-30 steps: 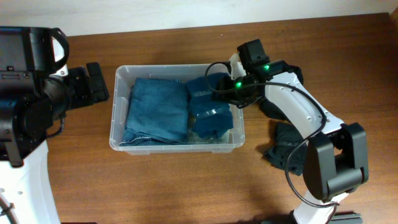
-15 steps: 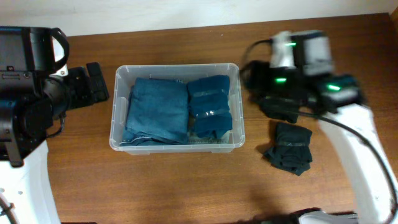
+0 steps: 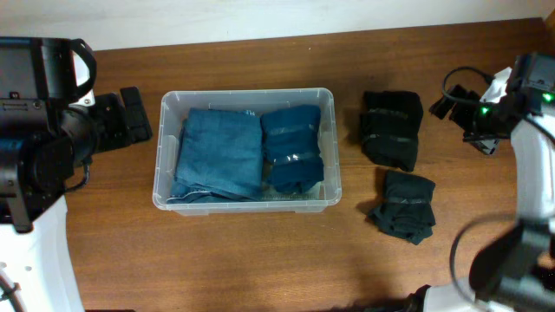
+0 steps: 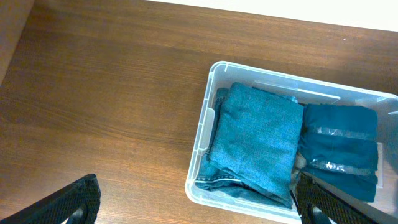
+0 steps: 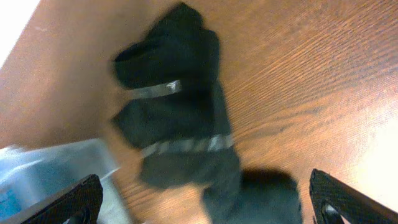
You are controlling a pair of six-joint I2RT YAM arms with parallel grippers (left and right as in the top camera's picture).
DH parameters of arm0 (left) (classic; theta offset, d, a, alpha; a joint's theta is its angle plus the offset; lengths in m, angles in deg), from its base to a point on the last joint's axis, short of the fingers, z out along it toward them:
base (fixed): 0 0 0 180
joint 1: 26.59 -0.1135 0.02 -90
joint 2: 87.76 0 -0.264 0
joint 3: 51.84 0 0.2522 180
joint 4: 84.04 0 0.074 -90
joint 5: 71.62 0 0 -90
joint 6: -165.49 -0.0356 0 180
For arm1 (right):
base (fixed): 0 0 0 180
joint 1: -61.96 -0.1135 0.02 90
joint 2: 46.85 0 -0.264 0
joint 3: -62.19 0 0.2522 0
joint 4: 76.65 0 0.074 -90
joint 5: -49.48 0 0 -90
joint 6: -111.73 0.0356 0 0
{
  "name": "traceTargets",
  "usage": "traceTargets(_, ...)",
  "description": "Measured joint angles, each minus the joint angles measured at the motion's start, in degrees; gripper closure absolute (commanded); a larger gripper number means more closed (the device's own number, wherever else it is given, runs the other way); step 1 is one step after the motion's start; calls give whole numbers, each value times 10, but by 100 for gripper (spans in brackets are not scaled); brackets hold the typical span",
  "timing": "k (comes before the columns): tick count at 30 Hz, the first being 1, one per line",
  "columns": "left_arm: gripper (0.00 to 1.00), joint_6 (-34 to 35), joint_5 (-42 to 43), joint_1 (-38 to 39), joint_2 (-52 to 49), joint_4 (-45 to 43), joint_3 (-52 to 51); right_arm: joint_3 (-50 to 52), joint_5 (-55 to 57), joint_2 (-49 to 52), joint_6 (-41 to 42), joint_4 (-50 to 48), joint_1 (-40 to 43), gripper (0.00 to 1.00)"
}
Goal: Pack container
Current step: 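Grasp a black taped garment with right gripper and drop it in the bin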
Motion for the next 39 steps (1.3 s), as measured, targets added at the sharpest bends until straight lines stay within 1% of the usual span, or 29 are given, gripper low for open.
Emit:
traceTargets(4, 0, 0, 0, 0, 0, 0, 0, 3, -15, 100, -13, -42, 4, 1)
traceTargets(9, 0, 0, 0, 0, 0, 0, 0, 8, -68, 176, -22, -88, 4, 2)
traceTargets(12, 0, 0, 0, 0, 0, 0, 0, 8, -103, 207, -29, -110, 3, 6)
traceTargets(13, 0, 0, 0, 0, 0, 0, 0, 8, -110, 215, -31, -115, 2, 10)
traceTargets(15, 0, 0, 0, 0, 0, 0, 0, 7, -123, 226, -32, -121, -2, 19)
traceTargets(20, 0, 0, 0, 0, 0, 0, 0, 6, -128, 238, -43, -130, -34, 65)
traceTargets(21, 0, 0, 0, 0, 0, 0, 0, 6, -126, 240, -44, -130, -43, 79)
traceTargets(22, 0, 0, 0, 0, 0, 0, 0, 6, -124, 240, -47, -129, -54, 81)
traceTargets(24, 0, 0, 0, 0, 0, 0, 0, 6, -121, 241, -44, -120, -67, 85)
traceTargets(28, 0, 0, 0, 0, 0, 0, 0, 4, -118, 237, -31, -92, -72, 86)
traceTargets(31, 0, 0, 0, 0, 0, 0, 0, 8, -104, 211, -29, -49, -73, 87)
traceTargets(33, 0, 0, 0, 0, 0, 0, 0, 13, -94, 172, -29, -19, -75, 88)
traceTargets(35, 0, 0, 0, 0, 0, 0, 0, 16, -87, 111, -31, 3, -81, 89)
traceTargets(37, 0, 0, 0, 0, 0, 0, 0, 17, -83, 42, -36, 15, -92, 92)
traceTargets(39, 0, 0, 0, 0, 0, 0, 0, 16, -83, -43, -39, 20, -110, 93)
